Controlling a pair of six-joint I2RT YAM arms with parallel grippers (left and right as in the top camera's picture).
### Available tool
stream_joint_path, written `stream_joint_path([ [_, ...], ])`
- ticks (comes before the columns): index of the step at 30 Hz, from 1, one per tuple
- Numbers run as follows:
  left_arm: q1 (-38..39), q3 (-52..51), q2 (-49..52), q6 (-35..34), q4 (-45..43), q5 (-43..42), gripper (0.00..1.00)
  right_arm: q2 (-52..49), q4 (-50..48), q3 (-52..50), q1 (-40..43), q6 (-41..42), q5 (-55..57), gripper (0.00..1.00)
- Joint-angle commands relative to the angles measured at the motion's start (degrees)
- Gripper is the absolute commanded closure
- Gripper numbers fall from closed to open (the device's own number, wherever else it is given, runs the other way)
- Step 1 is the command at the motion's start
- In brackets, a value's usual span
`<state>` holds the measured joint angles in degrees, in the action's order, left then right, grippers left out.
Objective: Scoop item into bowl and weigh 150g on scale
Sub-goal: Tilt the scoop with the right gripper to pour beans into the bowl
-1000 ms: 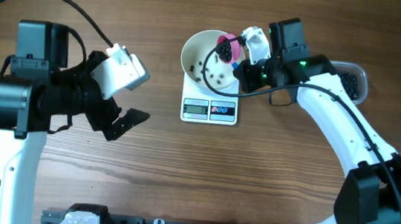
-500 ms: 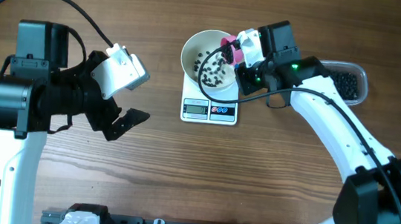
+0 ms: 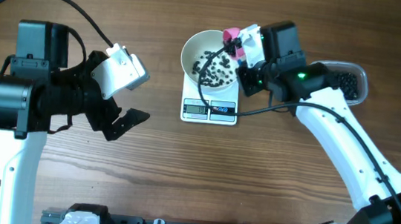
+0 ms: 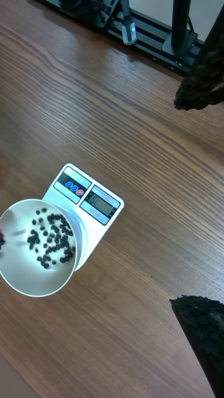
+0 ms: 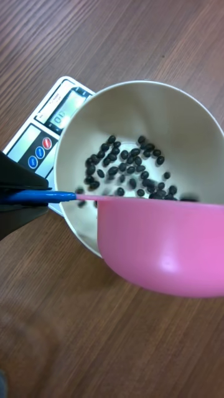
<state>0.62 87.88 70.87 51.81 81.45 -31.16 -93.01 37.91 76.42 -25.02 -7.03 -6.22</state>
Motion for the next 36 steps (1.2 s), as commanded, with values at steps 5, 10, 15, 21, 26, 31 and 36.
stream_joint_path([
  [5,-0.42,0.92,-0.20,0.90,0.04,0.00,0.00,-0.22,0.07,0.61,-1.36,-1.92,6.86,0.96],
  [10,-0.42,0.92,-0.20,0.90,0.04,0.00,0.00,-0.48,0.17,0.59,-1.75,-3.26,7.26,0.96],
  [15,-0.42,0.92,-0.20,0.90,0.04,0.00,0.00,-0.48,0.07,0.61,-3.37,-3.85,14.47,0.96],
  [21,-0.42,0.92,-0.20,0.90,0.04,0.00,0.00,-1.29,0.09,0.59,-6.36,-6.71,17.90,0.96],
  [26,-0.42,0.92,-0.20,0.90,0.04,0.00,0.00,-1.29,0.00,0.61,-6.54,-6.47,20.92,0.96],
  [31,-0.42,0.92,-0.20,0.90,0.04,0.00,0.00,-1.29,-0.35,0.61,-6.64,-3.93,15.10,0.96],
  [36,-0.42,0.92,-0.20,0.92,0.04,0.00,0.00,-0.63,-0.28,0.61,-6.47,-0.68,14.95,0.96],
])
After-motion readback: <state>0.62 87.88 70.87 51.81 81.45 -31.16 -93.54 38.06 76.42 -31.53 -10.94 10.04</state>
